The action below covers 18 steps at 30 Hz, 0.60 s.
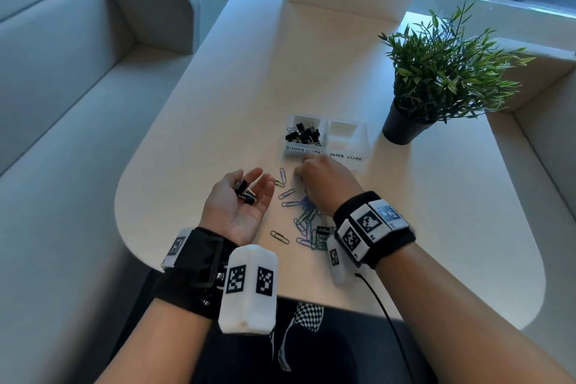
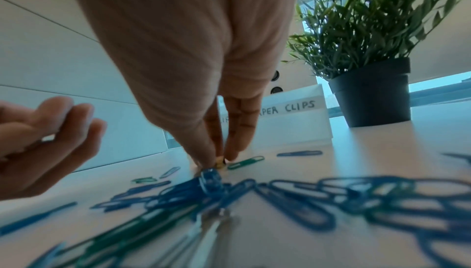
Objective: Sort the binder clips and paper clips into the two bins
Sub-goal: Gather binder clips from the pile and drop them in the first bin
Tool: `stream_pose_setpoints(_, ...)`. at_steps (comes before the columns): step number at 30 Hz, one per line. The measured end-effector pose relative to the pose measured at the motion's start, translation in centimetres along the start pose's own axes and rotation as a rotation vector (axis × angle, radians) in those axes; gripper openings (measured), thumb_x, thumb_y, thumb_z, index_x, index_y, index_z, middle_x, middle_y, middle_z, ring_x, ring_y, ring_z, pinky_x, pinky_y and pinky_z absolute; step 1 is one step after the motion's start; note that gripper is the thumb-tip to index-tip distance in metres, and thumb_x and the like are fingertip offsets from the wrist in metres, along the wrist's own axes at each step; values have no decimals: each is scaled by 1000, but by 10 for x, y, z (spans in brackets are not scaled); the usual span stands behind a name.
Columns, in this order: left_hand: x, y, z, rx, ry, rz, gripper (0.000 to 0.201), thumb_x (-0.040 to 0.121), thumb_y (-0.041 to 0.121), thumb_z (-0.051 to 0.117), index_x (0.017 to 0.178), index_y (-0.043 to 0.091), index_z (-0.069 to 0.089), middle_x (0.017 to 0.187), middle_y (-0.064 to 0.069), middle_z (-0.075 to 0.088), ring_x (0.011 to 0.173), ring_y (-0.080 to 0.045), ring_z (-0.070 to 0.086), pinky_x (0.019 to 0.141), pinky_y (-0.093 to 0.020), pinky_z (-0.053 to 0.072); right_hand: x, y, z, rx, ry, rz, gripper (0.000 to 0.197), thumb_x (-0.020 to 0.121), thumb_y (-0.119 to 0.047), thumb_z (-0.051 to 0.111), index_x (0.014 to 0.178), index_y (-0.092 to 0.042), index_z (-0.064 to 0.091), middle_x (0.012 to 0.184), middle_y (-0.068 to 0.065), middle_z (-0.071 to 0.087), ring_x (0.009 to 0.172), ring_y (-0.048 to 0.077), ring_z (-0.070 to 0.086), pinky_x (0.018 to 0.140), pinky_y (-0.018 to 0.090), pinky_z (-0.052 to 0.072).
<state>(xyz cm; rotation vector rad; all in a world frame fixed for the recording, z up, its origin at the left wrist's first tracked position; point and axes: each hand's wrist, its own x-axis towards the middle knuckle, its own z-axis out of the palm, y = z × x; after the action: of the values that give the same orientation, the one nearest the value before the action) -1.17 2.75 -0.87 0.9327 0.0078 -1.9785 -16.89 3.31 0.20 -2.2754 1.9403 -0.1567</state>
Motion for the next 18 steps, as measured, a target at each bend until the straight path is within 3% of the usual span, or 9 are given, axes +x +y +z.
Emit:
stream_pose_setpoints(3, 0, -4, 2, 2, 0, 0, 28, 96, 21, 42, 90, -1, 58, 89, -14, 58, 79, -22, 59, 72, -27, 56, 0, 4, -2, 40, -17, 45, 25, 88, 5, 50, 93, -5, 72, 93, 11, 69, 80, 25, 66, 77, 35, 57)
stream_pose_setpoints(7, -1, -11, 4, 18, 0, -5, 28, 96, 21, 42, 88, -1, 58, 85, -14, 58, 77, -22, 59, 72, -27, 56, -4, 11, -6, 180, -31, 118, 19, 88, -2, 57, 95, -10, 72, 99, 9, 70, 87, 23, 65, 85, 32, 55)
stream_pose_setpoints(13, 0, -26, 12, 96, -5, -19, 26, 95, 21, 43, 84, 2, 58, 80, -13, 57, 76, -21, 58, 78, -27, 54, -16, 23, -32, 490, 57, 219, 7, 83, -14, 70, 89, -14, 74, 75, -5, 65, 68, 5, 61, 65, 4, 45)
stream_pose_setpoints(16, 2, -37, 20, 118, -41, -55, 25, 95, 21, 44, 89, 1, 58, 82, -14, 58, 76, -22, 58, 80, -29, 53, -24, 18, -43, 666, 103, 187, 8, 80, -16, 74, 88, -15, 75, 76, -3, 71, 71, 11, 68, 71, 17, 54)
stream_pose_setpoints(18, 5, -45, 23, 91, -101, -106, 22, 96, 21, 44, 101, 2, 54, 84, -14, 60, 77, -21, 59, 76, -30, 56, -29, 12, -44, 766, 66, 171, 12, 79, -14, 74, 92, -13, 74, 80, 0, 74, 72, 13, 72, 73, 22, 58)
